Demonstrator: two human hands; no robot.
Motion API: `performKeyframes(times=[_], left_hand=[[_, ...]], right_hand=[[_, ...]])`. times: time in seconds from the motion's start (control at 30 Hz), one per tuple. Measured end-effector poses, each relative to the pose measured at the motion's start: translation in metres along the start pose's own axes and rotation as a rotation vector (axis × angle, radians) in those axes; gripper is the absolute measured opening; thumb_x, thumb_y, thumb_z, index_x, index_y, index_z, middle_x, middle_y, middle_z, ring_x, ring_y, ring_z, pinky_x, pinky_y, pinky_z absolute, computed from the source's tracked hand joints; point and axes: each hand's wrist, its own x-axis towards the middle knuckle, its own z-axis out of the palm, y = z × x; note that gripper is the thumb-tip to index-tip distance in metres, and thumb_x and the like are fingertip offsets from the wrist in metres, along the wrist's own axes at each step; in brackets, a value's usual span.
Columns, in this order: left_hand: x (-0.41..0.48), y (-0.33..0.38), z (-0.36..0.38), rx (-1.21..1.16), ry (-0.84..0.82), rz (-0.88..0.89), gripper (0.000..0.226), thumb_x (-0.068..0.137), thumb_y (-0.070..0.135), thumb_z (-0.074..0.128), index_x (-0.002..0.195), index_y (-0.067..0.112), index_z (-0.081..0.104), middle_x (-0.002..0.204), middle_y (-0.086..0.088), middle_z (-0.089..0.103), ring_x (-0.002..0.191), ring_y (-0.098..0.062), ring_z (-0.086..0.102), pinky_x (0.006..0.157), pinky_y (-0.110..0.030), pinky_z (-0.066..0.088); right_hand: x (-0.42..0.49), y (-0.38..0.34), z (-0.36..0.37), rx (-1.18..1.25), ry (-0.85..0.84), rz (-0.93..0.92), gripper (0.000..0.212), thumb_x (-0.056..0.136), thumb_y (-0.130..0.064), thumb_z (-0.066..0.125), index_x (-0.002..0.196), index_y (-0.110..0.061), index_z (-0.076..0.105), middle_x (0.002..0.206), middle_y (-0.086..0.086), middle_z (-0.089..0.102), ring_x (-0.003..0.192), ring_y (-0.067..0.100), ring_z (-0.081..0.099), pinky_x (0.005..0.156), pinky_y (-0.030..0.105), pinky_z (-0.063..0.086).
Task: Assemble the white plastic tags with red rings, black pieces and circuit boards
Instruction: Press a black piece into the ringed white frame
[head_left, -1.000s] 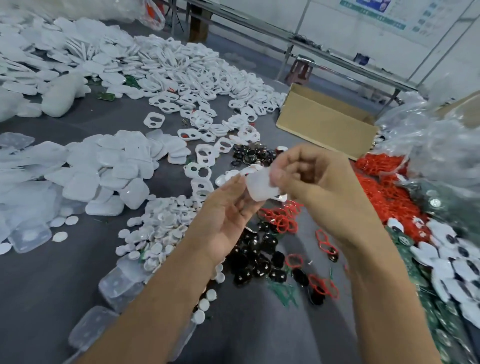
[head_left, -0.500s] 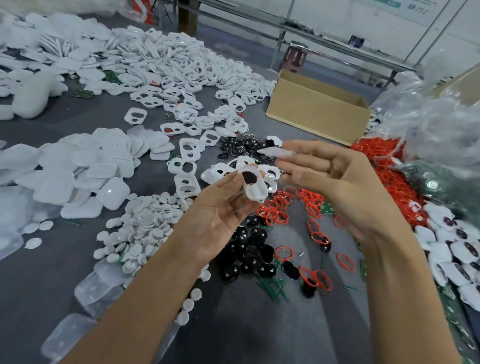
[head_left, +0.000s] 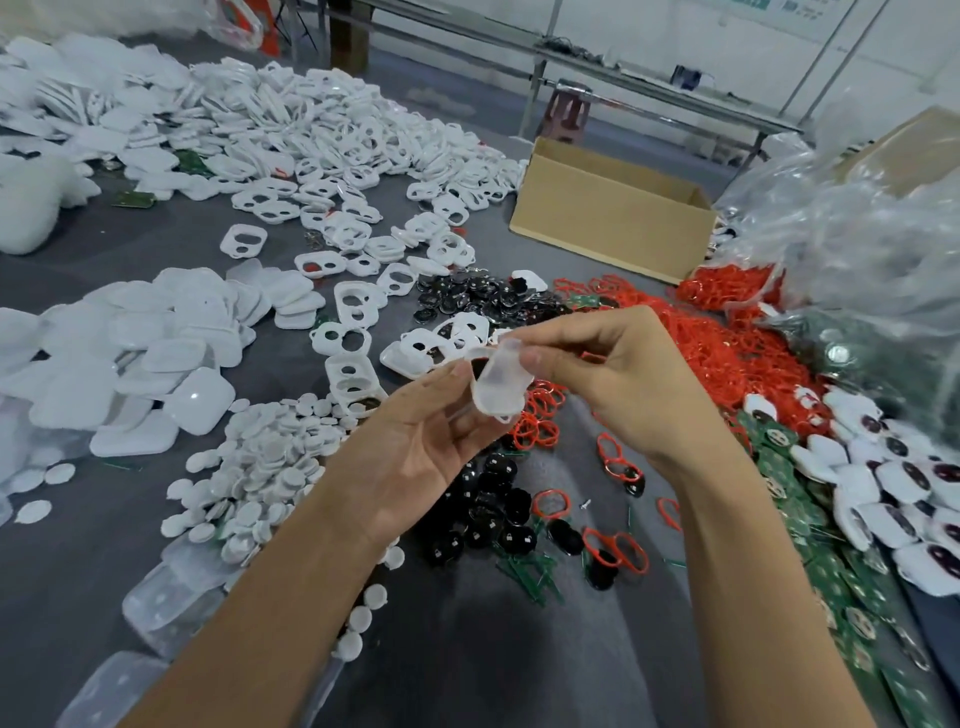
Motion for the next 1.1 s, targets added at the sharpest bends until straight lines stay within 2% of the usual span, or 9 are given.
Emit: performKeyframes(times=[0.1, 0.17, 0.27, 0.4, 0.53, 0.63, 0.83, 1.0, 1.1], left_hand=[[0.000, 0.000, 0.001, -0.021, 0.011, -0.002, 0.032, 0.082, 0.019, 0.060, 0.106, 0.002, 0.071, 0.107, -0.013, 0.070, 0.105, -0.028, 0.061, 0.084, -0.034, 0.060], [0.000, 0.000, 0.001, -0.029, 0.013, -0.003, 0.034, 0.083, 0.019, 0.059, 0.110, 0.000, 0.068, 0.108, -0.015, 0.069, 0.107, -0.030, 0.059, 0.086, -0.034, 0.059], [0.000, 0.000, 0.002, -0.034, 0.010, -0.005, 0.032, 0.085, 0.019, 0.057, 0.108, 0.001, 0.069, 0.108, -0.015, 0.070, 0.106, -0.030, 0.060, 0.085, -0.035, 0.059], [0.000, 0.001, 0.001, -0.027, -0.017, -0.007, 0.031, 0.088, 0.019, 0.055, 0.111, 0.001, 0.068, 0.109, -0.014, 0.071, 0.094, -0.023, 0.069, 0.079, -0.033, 0.060], [0.001, -0.001, 0.000, -0.023, -0.030, -0.009, 0.028, 0.089, 0.019, 0.056, 0.103, 0.004, 0.075, 0.107, -0.013, 0.071, 0.091, -0.021, 0.070, 0.081, -0.034, 0.060], [0.001, -0.002, -0.001, -0.020, -0.026, -0.003, 0.026, 0.088, 0.018, 0.056, 0.100, 0.006, 0.076, 0.105, -0.010, 0.072, 0.088, -0.019, 0.070, 0.075, -0.031, 0.060], [0.000, -0.001, 0.000, -0.014, -0.024, 0.001, 0.025, 0.088, 0.017, 0.056, 0.094, 0.008, 0.078, 0.101, -0.008, 0.073, 0.085, -0.017, 0.071, 0.075, -0.030, 0.060], [0.000, -0.002, 0.000, 0.005, -0.018, 0.000, 0.027, 0.090, 0.018, 0.055, 0.107, 0.003, 0.070, 0.100, -0.009, 0.072, 0.083, -0.017, 0.071, 0.073, -0.030, 0.060], [0.000, -0.002, 0.000, 0.024, -0.021, 0.002, 0.025, 0.088, 0.018, 0.056, 0.103, 0.005, 0.071, 0.099, -0.008, 0.072, 0.084, -0.017, 0.070, 0.076, -0.030, 0.060]], right_hand=[[0.001, 0.001, 0.003, 0.004, -0.002, 0.003, 0.013, 0.081, -0.009, 0.075, 0.093, -0.014, 0.075, 0.072, 0.010, 0.070, 0.065, 0.019, 0.057, 0.065, 0.026, 0.046], [0.002, 0.001, 0.004, -0.004, 0.017, -0.005, 0.010, 0.079, -0.009, 0.076, 0.087, -0.012, 0.072, 0.064, -0.001, 0.065, 0.060, 0.011, 0.052, 0.059, 0.017, 0.041], [0.003, 0.000, 0.006, -0.048, 0.062, -0.034, 0.010, 0.080, -0.005, 0.074, 0.079, -0.014, 0.071, 0.062, -0.009, 0.062, 0.059, 0.006, 0.054, 0.061, 0.016, 0.043], [0.003, 0.001, 0.005, -0.089, 0.093, -0.042, 0.012, 0.083, -0.003, 0.070, 0.079, -0.014, 0.073, 0.061, -0.012, 0.061, 0.058, 0.002, 0.053, 0.061, 0.013, 0.042], [0.004, 0.001, 0.008, -0.076, 0.108, -0.025, 0.014, 0.083, -0.002, 0.070, 0.079, -0.015, 0.073, 0.066, 0.000, 0.067, 0.062, 0.008, 0.056, 0.062, 0.018, 0.048], [0.005, 0.003, 0.013, -0.072, 0.147, -0.015, 0.016, 0.083, 0.000, 0.069, 0.078, -0.015, 0.073, 0.070, 0.009, 0.069, 0.063, 0.014, 0.056, 0.064, 0.026, 0.049], [0.005, 0.003, 0.014, -0.101, 0.149, -0.005, 0.019, 0.083, 0.000, 0.069, 0.076, -0.018, 0.073, 0.066, -0.001, 0.067, 0.061, 0.012, 0.055, 0.061, 0.021, 0.048], [0.005, 0.003, 0.013, -0.095, 0.152, 0.005, 0.016, 0.083, -0.004, 0.071, 0.076, -0.018, 0.074, 0.069, 0.006, 0.070, 0.062, 0.012, 0.057, 0.062, 0.025, 0.051], [0.005, 0.003, 0.013, -0.105, 0.152, 0.014, 0.016, 0.082, -0.005, 0.072, 0.075, -0.019, 0.074, 0.070, 0.008, 0.070, 0.063, 0.025, 0.059, 0.062, 0.029, 0.051]])
